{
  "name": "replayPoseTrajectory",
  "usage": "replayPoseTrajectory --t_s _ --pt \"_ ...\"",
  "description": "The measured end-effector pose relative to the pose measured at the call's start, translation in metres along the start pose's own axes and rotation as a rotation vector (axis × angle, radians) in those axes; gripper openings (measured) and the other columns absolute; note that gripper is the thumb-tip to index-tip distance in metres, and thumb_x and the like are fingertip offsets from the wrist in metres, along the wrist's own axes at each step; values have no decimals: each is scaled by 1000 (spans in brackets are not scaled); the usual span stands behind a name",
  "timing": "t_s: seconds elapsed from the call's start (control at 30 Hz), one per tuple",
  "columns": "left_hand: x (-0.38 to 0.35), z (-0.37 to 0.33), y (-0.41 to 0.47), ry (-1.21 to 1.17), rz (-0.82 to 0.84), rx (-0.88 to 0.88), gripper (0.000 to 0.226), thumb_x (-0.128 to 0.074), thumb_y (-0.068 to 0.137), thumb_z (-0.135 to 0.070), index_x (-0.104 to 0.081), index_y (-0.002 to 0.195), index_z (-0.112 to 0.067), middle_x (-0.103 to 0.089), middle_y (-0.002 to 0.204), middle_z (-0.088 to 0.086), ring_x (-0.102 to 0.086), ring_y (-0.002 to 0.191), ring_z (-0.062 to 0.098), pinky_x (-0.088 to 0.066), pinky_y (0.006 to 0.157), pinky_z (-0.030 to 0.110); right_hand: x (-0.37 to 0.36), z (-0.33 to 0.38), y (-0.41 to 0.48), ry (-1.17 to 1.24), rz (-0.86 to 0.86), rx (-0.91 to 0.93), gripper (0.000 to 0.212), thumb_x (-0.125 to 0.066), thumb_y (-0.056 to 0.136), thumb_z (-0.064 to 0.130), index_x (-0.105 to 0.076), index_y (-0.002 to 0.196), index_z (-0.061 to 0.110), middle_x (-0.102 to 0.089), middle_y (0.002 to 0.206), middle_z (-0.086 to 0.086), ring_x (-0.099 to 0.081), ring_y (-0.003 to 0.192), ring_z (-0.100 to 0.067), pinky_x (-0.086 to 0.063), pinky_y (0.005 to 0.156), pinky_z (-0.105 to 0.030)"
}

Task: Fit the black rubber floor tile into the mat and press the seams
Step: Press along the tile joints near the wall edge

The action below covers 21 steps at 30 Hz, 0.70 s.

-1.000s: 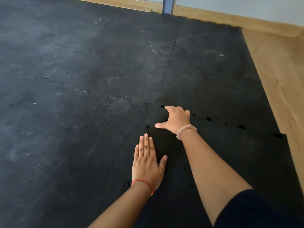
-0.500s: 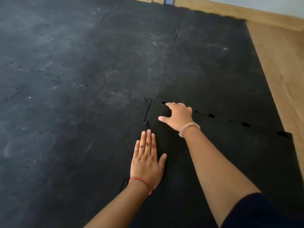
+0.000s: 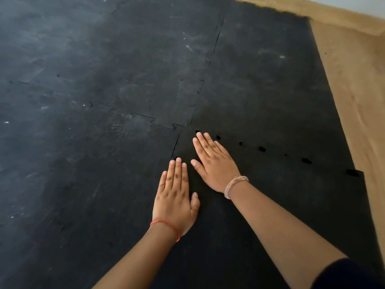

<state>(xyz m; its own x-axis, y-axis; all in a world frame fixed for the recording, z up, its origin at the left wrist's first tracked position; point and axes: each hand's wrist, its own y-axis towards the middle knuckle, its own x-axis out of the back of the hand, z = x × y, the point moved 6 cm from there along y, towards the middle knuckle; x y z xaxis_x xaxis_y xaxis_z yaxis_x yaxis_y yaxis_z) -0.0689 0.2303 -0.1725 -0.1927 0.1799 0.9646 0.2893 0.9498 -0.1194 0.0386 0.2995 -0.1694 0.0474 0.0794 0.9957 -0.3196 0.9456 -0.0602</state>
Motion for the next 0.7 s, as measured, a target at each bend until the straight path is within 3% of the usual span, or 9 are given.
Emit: replayPoseTrajectory --t_s 0.13,0.3,0.4,0.47,0.53,0.7 --pt "-2 1 2 13 26 23 70 8 80 -44 25 137 -7 33 147 11 34 133 22 23 107 33 -5 -1 5 3 71 -2 59 -15 96 45 3 145 17 6 156 0 11 141 -14 4 112 -31" --pt "2 2 5 28 37 -2 66 -10 93 -42 24 137 -7 30 149 11 33 132 21 21 108 33 0 -5 18 16 246 41 62 -19 97 46 3 145 15 7 156 -1 9 141 -15 -1 113 -32" --pt "11 1 31 23 16 -18 62 -11 95 -38 20 138 -7 25 151 10 31 132 17 19 109 31 1 -3 3 33 88 -50 65 -15 94 50 5 144 13 10 155 -3 12 141 -15 2 113 -32" --pt "14 1 58 30 1 -33 60 -10 96 -37 18 139 -6 22 153 10 27 136 17 18 109 30 2 -16 -13 58 -106 -324 71 -10 91 55 9 143 11 11 154 -6 13 140 -18 4 113 -33" --pt "13 0 77 44 9 -72 59 -9 96 -38 17 139 -6 19 153 9 23 138 18 16 110 30 1 -29 -20 57 -190 -545 74 -11 89 56 14 139 8 11 154 -11 12 140 -22 4 113 -35" --pt "2 2 82 63 10 -109 58 -6 94 -41 24 134 -11 22 152 6 27 135 14 17 109 29 -10 -28 -6 20 -76 -497 73 -14 91 53 0 143 3 -1 155 -15 3 142 -24 3 112 -36"
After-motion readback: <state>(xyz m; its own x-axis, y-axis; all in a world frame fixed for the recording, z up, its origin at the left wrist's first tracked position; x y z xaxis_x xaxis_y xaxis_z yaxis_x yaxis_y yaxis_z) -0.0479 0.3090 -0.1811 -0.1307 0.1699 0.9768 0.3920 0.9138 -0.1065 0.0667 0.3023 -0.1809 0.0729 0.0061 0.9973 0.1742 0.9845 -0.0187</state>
